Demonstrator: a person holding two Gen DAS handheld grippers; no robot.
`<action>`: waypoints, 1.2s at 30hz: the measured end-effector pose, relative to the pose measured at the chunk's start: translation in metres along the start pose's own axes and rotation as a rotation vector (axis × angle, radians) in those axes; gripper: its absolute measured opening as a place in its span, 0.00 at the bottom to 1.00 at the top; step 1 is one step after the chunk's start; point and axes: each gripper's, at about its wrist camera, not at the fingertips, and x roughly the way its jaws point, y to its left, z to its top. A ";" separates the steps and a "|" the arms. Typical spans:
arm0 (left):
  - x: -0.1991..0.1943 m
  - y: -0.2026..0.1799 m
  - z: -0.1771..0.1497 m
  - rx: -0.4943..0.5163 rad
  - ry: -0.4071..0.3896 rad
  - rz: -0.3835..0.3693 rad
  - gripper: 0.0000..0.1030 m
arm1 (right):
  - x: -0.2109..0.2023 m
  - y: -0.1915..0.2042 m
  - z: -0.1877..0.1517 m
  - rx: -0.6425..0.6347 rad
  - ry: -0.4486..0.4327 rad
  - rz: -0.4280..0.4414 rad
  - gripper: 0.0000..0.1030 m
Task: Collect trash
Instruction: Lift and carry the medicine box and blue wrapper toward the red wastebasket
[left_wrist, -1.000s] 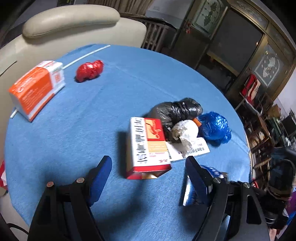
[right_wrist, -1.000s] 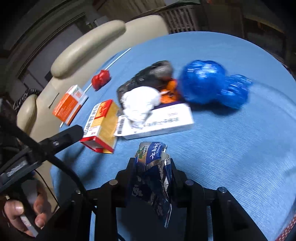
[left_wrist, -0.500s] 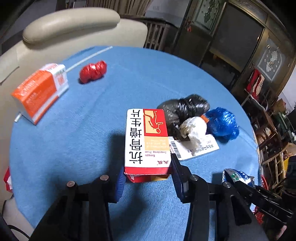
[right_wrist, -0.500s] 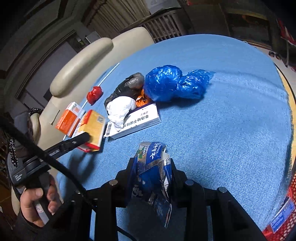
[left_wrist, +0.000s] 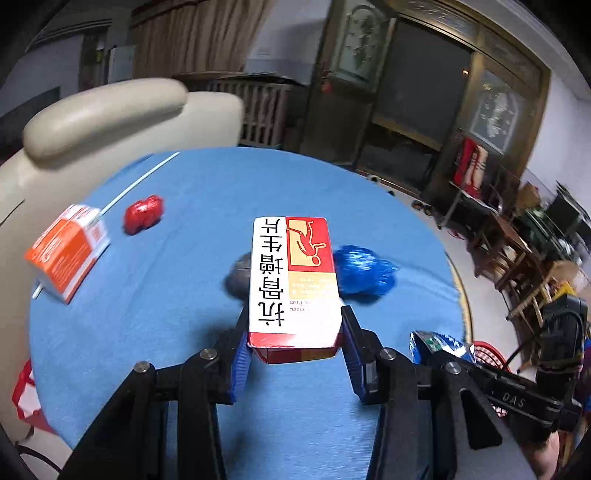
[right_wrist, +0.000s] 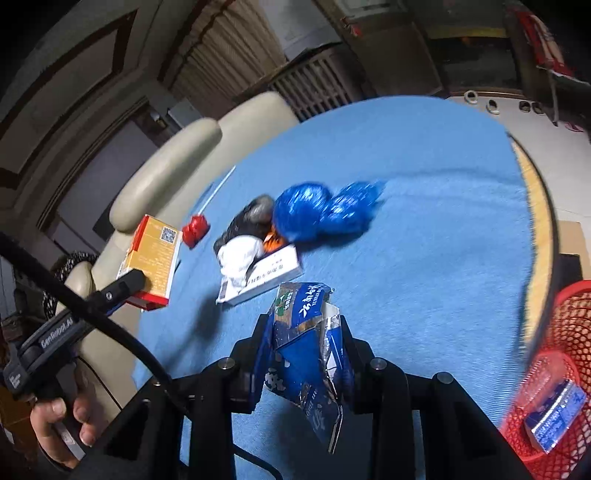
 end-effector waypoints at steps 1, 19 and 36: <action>0.000 -0.006 0.000 0.013 0.000 -0.009 0.45 | -0.005 -0.003 0.001 0.009 -0.011 -0.002 0.34; 0.000 -0.068 -0.006 0.140 0.018 -0.065 0.45 | -0.083 -0.004 0.016 0.021 -0.190 -0.025 0.34; -0.004 -0.106 -0.013 0.218 0.029 -0.111 0.45 | -0.132 -0.023 0.009 0.069 -0.262 -0.088 0.34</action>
